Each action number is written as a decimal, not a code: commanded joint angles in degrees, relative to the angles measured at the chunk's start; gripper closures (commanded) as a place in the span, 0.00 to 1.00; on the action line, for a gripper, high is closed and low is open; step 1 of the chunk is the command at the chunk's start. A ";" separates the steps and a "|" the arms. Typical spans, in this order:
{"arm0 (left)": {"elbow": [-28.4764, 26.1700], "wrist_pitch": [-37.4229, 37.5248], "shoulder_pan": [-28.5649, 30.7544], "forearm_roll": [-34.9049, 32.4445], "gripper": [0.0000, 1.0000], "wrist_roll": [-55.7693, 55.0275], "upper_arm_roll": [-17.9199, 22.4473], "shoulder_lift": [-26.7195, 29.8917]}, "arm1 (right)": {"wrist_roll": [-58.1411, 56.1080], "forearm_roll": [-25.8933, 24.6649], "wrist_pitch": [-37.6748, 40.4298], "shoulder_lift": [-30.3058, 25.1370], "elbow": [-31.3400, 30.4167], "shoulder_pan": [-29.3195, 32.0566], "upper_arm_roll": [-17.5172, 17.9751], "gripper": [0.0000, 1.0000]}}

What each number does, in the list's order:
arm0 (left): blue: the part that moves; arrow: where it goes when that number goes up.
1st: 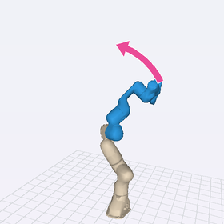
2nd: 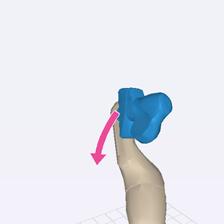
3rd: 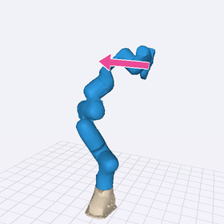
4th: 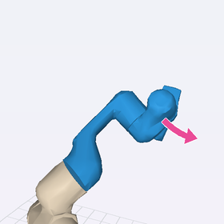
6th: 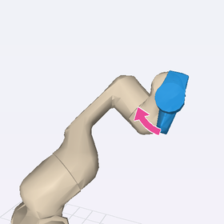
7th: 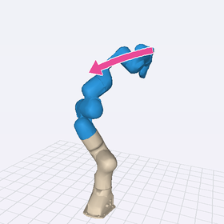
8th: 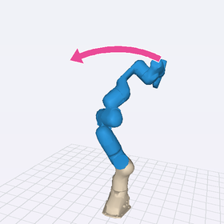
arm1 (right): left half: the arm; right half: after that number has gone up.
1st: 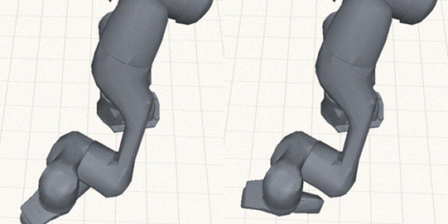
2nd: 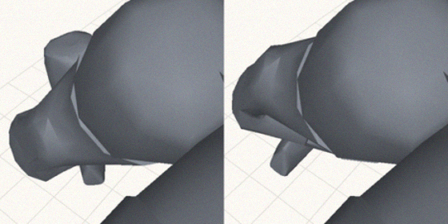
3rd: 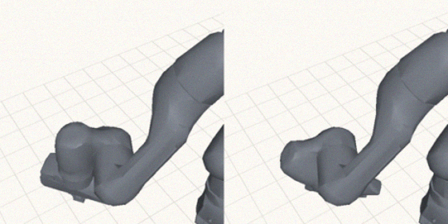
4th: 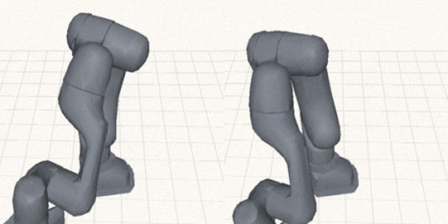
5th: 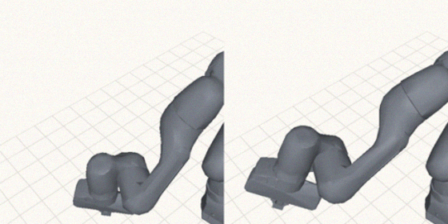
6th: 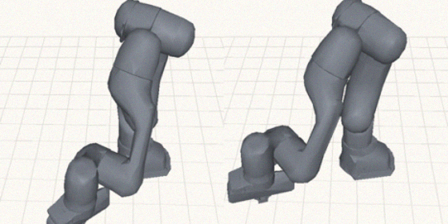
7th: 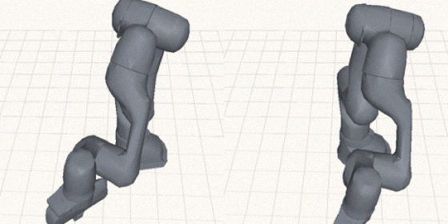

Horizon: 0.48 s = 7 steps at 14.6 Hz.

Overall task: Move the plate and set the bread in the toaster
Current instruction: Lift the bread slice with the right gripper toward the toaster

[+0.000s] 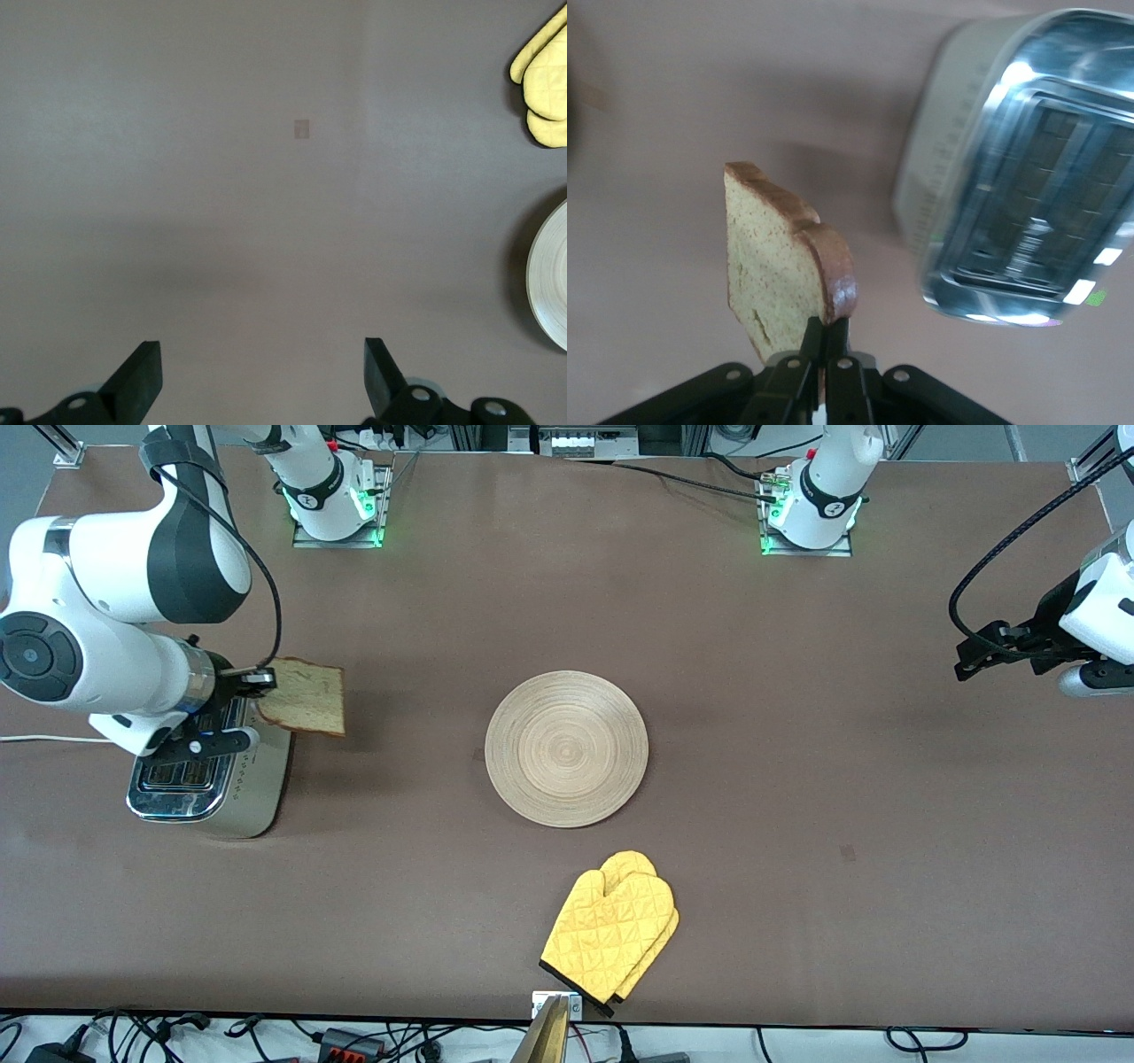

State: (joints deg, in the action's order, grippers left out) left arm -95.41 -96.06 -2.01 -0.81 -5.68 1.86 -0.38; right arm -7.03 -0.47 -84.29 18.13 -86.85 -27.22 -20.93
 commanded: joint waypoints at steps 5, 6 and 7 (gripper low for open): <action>-0.39 0.61 0.69 0.81 0.00 1.11 -0.54 0.99 | -6.04 -17.96 3.61 -0.82 2.21 -0.21 0.54 1.00; -0.39 0.61 0.69 0.81 0.00 1.11 -0.54 0.99 | -9.55 -18.77 3.43 -0.73 2.21 0.58 0.37 1.00; -0.39 0.61 0.69 0.81 0.00 1.11 -0.54 0.99 | -12.11 -19.38 3.25 -0.82 2.21 1.63 -0.24 1.00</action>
State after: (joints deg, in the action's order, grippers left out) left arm -95.41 -96.06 -2.01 -0.81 -5.68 1.86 -0.38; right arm -13.64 -17.87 -81.91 17.59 -85.43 -27.45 -20.80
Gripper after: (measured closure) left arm 0.000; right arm 0.956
